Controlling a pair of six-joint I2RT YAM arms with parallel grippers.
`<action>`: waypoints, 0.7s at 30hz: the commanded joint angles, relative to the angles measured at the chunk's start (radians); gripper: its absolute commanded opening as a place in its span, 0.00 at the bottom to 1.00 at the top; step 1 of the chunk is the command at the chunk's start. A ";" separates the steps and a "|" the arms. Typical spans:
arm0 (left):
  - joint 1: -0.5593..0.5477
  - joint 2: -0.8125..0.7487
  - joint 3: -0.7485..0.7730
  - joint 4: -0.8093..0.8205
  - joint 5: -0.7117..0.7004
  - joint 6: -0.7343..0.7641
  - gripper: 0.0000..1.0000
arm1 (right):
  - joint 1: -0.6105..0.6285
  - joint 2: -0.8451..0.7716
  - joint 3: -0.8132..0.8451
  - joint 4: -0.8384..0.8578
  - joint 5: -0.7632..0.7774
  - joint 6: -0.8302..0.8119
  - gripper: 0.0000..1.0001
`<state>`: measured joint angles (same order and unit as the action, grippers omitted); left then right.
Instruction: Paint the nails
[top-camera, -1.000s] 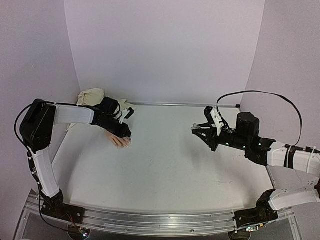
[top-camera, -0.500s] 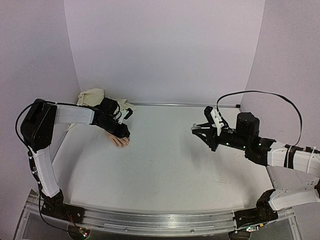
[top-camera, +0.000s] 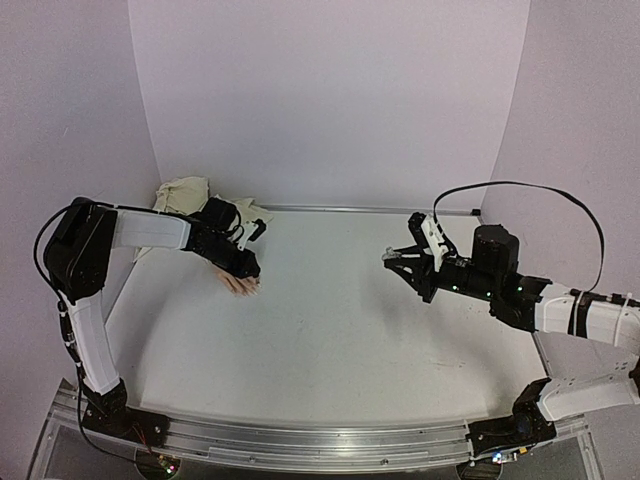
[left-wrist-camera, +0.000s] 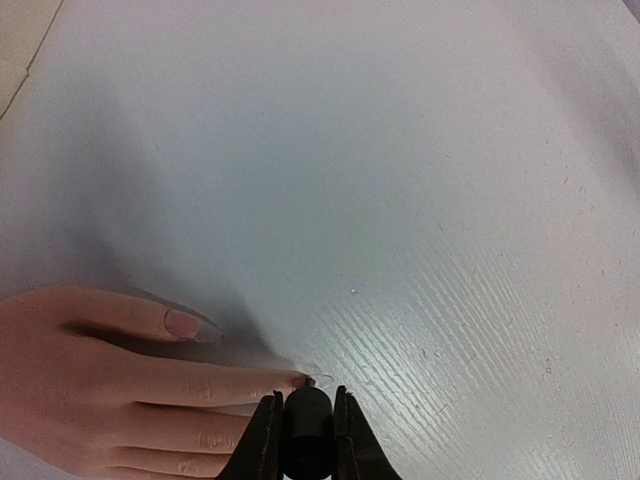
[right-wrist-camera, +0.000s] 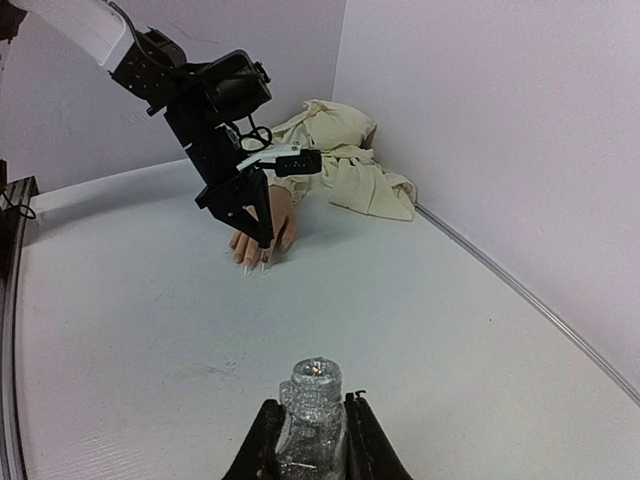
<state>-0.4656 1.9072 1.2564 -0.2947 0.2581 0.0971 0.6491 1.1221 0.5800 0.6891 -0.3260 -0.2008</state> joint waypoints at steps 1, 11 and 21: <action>0.005 0.008 0.048 0.028 -0.006 0.007 0.00 | -0.003 -0.019 0.010 0.066 -0.013 0.009 0.00; 0.010 0.019 0.048 0.028 -0.005 0.009 0.00 | -0.003 -0.020 0.010 0.066 -0.013 0.009 0.00; 0.010 0.026 0.051 0.029 0.007 0.011 0.00 | -0.003 -0.018 0.010 0.066 -0.015 0.009 0.00</action>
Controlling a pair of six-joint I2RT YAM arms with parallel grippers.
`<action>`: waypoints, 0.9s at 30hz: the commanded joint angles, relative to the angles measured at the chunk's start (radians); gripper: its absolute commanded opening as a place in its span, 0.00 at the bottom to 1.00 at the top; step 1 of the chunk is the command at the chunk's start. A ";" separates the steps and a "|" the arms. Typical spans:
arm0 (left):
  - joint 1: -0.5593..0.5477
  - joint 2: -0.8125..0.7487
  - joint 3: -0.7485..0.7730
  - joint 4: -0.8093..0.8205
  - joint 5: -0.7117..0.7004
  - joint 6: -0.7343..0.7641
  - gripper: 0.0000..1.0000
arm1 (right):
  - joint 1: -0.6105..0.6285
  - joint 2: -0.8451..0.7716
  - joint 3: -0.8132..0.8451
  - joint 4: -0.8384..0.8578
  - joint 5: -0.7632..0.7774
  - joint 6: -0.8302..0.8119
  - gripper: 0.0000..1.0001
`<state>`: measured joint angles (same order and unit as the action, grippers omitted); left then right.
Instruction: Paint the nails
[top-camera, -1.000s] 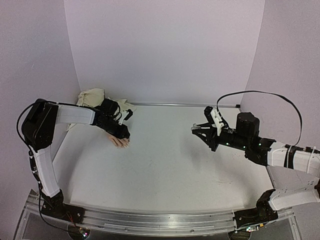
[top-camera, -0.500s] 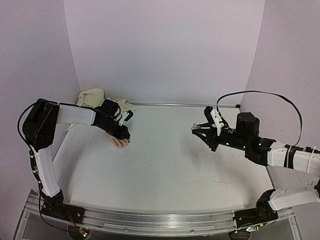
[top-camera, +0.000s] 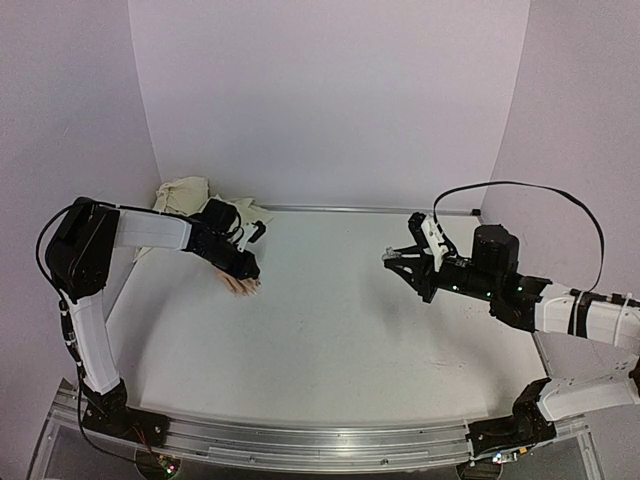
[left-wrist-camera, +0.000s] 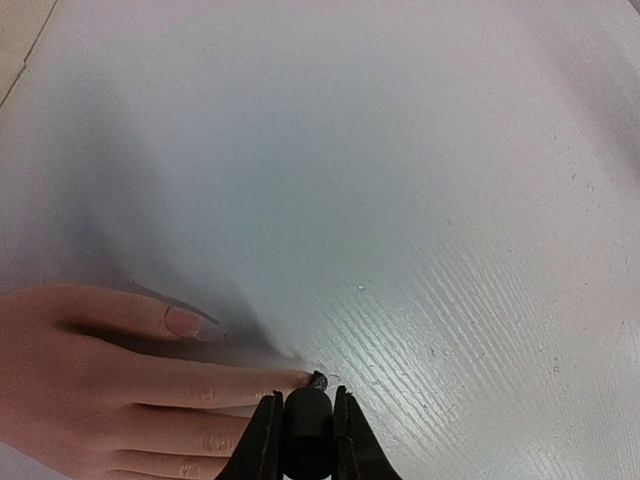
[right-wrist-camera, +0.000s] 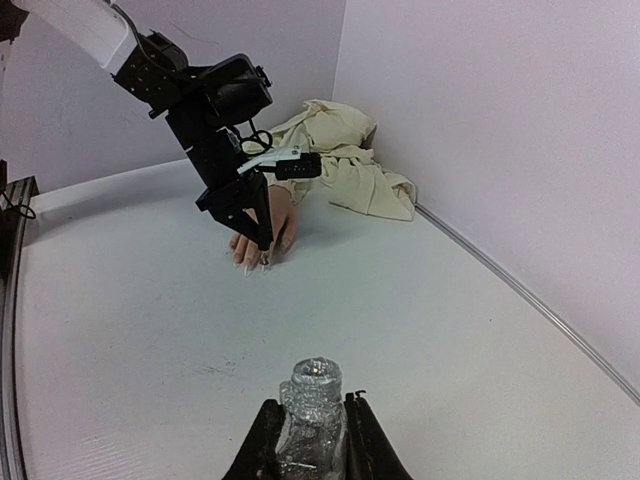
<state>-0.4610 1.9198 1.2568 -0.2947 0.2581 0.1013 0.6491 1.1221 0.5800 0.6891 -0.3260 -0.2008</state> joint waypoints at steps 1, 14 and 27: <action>0.005 0.015 0.051 0.028 0.007 0.008 0.00 | -0.003 -0.018 0.009 0.066 -0.015 0.009 0.00; 0.005 0.024 0.048 0.028 0.021 -0.001 0.00 | -0.003 -0.018 0.011 0.066 -0.016 0.011 0.00; 0.001 0.023 0.046 0.029 0.038 -0.009 0.00 | -0.003 -0.027 0.008 0.066 -0.018 0.012 0.00</action>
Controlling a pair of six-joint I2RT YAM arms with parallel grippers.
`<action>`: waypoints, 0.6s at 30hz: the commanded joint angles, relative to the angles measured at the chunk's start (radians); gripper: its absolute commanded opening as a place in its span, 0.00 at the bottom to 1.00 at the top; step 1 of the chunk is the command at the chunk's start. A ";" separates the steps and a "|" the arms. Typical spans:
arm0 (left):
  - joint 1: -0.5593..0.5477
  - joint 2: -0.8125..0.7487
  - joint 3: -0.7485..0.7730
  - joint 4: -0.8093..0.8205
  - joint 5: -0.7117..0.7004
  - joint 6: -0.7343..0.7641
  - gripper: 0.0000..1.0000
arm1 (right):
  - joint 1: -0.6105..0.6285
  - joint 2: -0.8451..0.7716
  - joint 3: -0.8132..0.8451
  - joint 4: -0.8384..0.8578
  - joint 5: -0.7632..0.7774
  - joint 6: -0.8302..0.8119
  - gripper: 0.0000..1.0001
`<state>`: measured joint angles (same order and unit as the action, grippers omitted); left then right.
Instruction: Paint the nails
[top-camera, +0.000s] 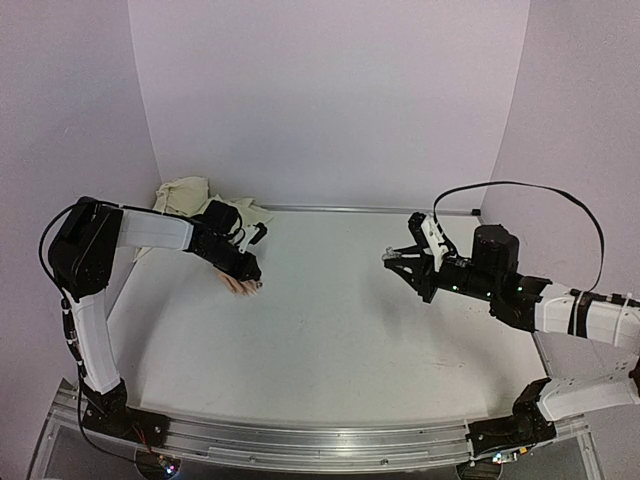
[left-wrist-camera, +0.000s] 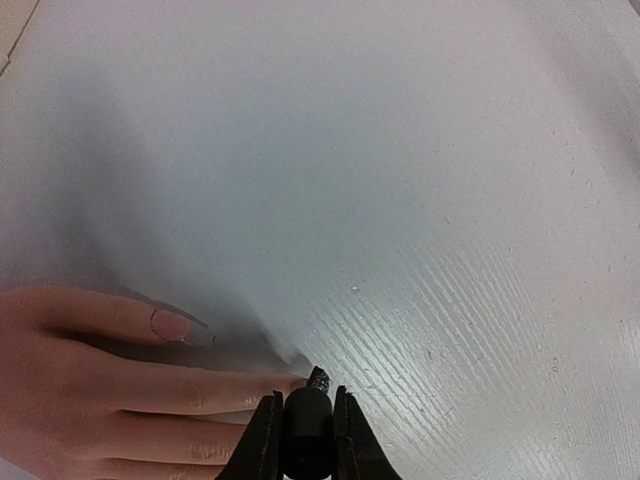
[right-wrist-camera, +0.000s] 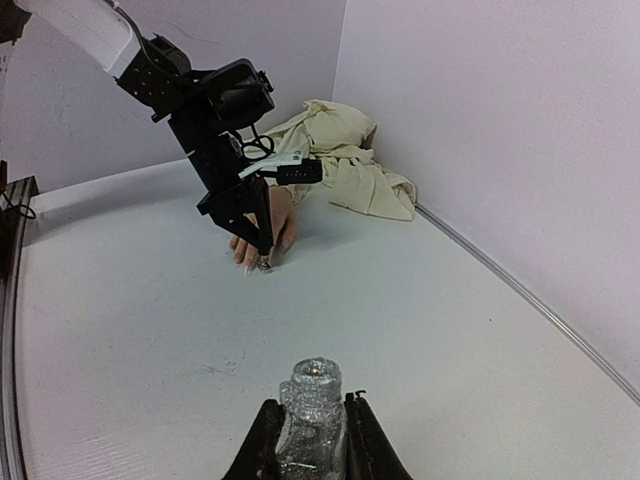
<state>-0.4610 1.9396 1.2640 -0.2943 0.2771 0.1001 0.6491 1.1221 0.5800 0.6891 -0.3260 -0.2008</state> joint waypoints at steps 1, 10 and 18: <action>-0.001 0.004 0.038 0.029 0.019 -0.008 0.00 | -0.003 -0.027 0.007 0.066 -0.018 0.013 0.00; -0.008 -0.003 0.037 0.029 0.026 -0.010 0.00 | -0.002 -0.030 0.008 0.063 -0.019 0.014 0.00; -0.016 -0.019 0.036 0.029 0.040 -0.011 0.00 | -0.003 -0.031 0.008 0.063 -0.021 0.014 0.00</action>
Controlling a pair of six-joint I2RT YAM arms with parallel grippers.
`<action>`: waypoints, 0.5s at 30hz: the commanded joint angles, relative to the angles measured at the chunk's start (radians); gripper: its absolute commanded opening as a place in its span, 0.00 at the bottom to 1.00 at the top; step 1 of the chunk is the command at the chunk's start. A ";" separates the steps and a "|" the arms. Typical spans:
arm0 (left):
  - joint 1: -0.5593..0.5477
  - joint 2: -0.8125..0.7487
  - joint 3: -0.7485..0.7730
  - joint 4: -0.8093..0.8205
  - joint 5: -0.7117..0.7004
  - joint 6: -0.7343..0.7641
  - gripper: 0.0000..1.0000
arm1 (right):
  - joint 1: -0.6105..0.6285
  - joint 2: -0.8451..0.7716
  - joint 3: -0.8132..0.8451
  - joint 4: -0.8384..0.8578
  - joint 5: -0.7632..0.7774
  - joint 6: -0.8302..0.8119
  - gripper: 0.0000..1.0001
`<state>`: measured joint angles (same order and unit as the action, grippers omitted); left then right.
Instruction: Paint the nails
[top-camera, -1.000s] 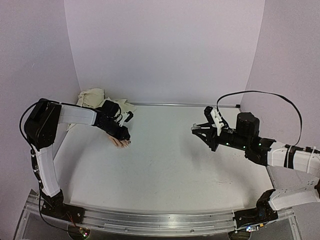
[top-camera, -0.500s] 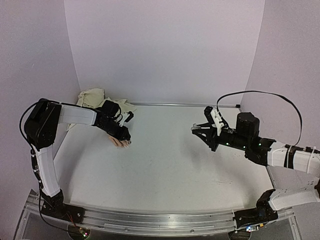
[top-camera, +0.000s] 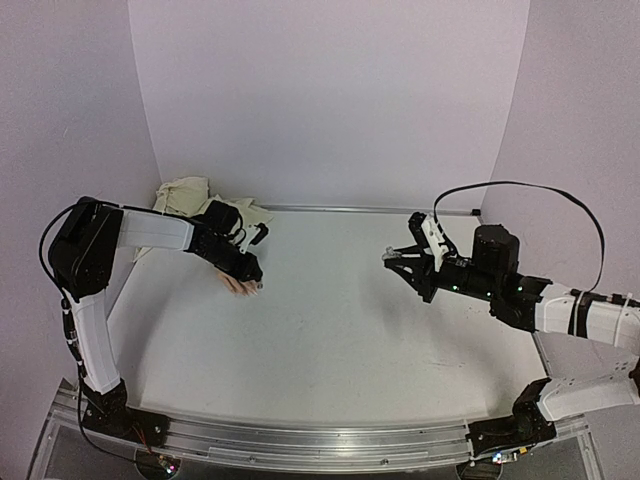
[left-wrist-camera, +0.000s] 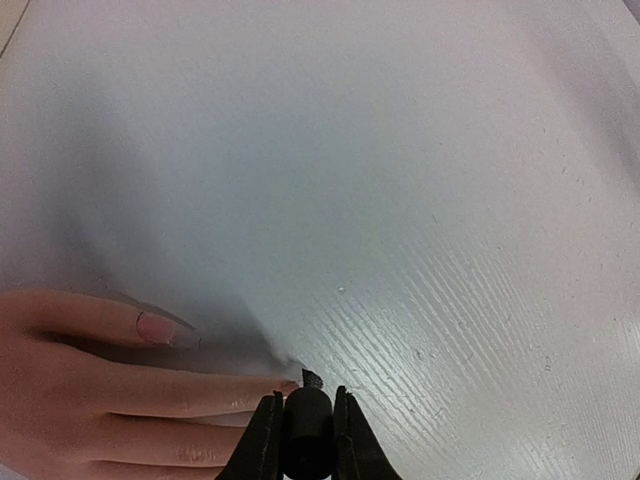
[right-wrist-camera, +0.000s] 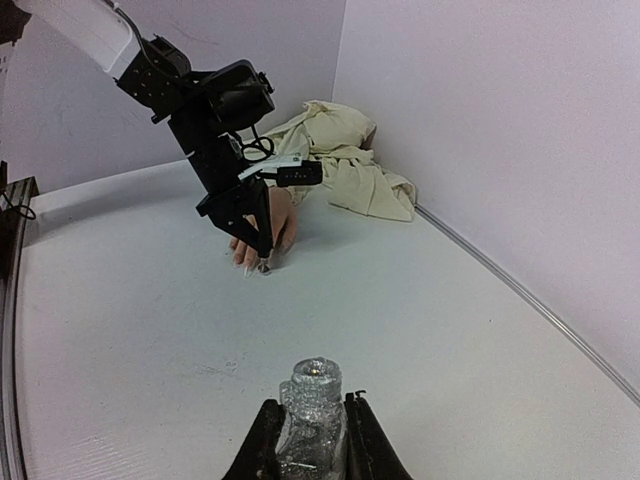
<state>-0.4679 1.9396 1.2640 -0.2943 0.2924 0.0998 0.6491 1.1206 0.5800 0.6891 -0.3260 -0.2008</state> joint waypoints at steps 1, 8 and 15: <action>-0.009 -0.022 0.034 0.029 0.027 -0.009 0.00 | -0.003 -0.030 0.008 0.063 -0.021 0.014 0.00; -0.012 -0.070 0.016 0.039 0.011 -0.007 0.00 | -0.003 -0.030 0.009 0.063 -0.021 0.015 0.00; -0.006 -0.085 0.011 0.047 -0.027 -0.008 0.00 | -0.003 -0.027 0.009 0.064 -0.022 0.015 0.00</action>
<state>-0.4770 1.9171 1.2633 -0.2928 0.2840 0.0998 0.6491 1.1198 0.5800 0.6891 -0.3271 -0.2008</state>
